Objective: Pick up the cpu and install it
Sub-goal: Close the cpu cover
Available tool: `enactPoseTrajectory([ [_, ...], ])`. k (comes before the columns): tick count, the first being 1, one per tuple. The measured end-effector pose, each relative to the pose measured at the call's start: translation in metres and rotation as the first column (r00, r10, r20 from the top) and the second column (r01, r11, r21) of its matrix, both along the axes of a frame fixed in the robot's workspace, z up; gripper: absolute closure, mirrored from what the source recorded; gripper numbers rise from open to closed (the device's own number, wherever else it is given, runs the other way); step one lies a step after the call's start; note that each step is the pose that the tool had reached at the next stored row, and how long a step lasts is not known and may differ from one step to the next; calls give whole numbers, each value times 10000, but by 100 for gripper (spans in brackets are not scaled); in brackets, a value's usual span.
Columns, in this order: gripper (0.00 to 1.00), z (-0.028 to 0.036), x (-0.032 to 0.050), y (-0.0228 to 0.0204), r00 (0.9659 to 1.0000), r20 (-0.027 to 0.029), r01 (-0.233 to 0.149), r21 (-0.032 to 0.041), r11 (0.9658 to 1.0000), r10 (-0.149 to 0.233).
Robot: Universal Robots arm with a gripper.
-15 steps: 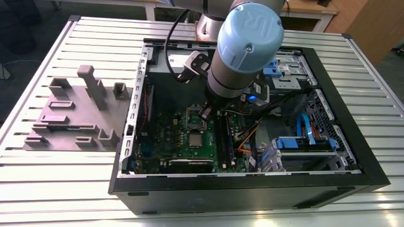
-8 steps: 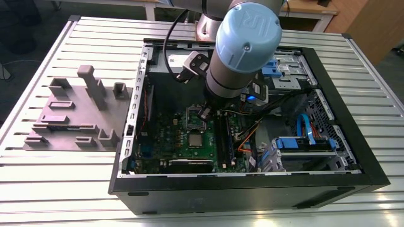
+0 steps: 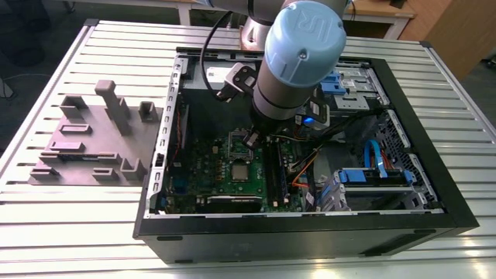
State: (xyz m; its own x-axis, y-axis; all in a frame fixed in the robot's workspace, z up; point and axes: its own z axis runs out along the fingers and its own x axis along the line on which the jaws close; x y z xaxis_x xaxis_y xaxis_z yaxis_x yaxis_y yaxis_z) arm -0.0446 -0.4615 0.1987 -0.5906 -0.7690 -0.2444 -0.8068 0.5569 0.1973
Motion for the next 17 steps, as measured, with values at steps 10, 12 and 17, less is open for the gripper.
enactPoseTrajectory([
  [10,90,75,0,0,10000,0,0,-76,10000,0],
  [12,90,89,0,1,10000,1,0,-93,10000,0],
  [17,90,90,0,0,10000,0,0,-106,9999,0],
])
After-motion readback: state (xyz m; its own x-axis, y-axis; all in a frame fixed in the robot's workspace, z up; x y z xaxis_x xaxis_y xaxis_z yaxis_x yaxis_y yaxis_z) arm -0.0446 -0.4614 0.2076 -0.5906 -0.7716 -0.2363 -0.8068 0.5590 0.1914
